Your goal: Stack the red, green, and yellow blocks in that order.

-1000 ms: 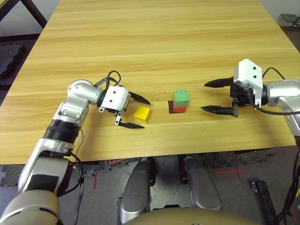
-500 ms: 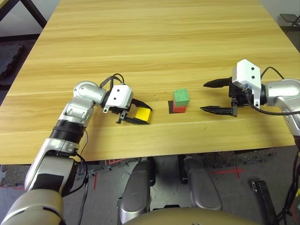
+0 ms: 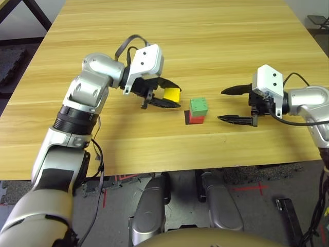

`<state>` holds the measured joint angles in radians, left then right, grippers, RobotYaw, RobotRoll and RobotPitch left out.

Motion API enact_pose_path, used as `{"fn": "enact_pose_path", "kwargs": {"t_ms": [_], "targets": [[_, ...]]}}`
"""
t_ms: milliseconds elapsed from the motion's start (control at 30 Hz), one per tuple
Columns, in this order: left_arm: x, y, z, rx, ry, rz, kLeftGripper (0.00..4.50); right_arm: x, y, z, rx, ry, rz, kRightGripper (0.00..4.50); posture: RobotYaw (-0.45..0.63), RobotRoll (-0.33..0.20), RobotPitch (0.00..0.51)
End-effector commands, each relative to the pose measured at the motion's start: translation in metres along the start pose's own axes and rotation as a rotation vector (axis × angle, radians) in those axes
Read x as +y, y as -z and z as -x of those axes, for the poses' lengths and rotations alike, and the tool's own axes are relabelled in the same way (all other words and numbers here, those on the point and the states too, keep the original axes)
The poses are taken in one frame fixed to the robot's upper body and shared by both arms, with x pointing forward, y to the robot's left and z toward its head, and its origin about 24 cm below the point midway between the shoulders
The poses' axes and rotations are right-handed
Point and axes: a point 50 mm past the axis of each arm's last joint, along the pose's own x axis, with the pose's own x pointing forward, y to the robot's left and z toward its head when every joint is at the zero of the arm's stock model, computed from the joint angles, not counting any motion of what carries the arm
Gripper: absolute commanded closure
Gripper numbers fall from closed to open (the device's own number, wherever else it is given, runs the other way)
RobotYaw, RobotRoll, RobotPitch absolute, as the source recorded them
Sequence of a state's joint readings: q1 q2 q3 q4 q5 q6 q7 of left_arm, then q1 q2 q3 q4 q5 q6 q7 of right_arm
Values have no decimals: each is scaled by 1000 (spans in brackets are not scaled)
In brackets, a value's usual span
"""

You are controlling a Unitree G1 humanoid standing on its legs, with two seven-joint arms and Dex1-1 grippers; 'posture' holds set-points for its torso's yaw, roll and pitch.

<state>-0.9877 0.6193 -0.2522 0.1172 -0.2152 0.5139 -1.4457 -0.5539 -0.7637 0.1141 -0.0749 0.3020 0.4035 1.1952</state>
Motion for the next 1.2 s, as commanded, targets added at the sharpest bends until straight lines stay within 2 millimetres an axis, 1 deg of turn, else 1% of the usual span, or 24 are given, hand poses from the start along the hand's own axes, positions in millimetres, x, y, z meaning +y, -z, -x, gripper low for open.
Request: {"fn": "enact_pose_path", "kwargs": {"t_ms": [33, 200, 400, 767, 933, 1067, 1200], "targets": [[1, -16, -8, -21, 11, 29, 2458, 1, 2, -2, 2, -3, 2, 0, 137, 19, 223], [5, -27, -18, -26, -26, 12, 2458, 1, 3, -2, -2, 10, -1, 0, 131, 27, 224], [0, -24, -32, -13, -21, -9, 2458, 0, 4, -1, -6, 22, -3, 0, 120, 29, 227], [-11, -18, -45, -25, -17, 54, 2458, 0, 7, 0, -5, 31, -11, 0, 117, 30, 231], [-15, -20, -52, -38, -14, 68, 2458, 0, 7, -1, -6, 31, -12, 0, 118, 34, 233], [-15, -18, -54, -34, -11, 74, 2458, 1, 0, 0, -26, 19, -11, 0, 113, 33, 232], [-15, -16, -55, -28, -5, 70, 2458, 2, -11, 3, -51, 7, -14, 0, 111, 30, 230]]}}
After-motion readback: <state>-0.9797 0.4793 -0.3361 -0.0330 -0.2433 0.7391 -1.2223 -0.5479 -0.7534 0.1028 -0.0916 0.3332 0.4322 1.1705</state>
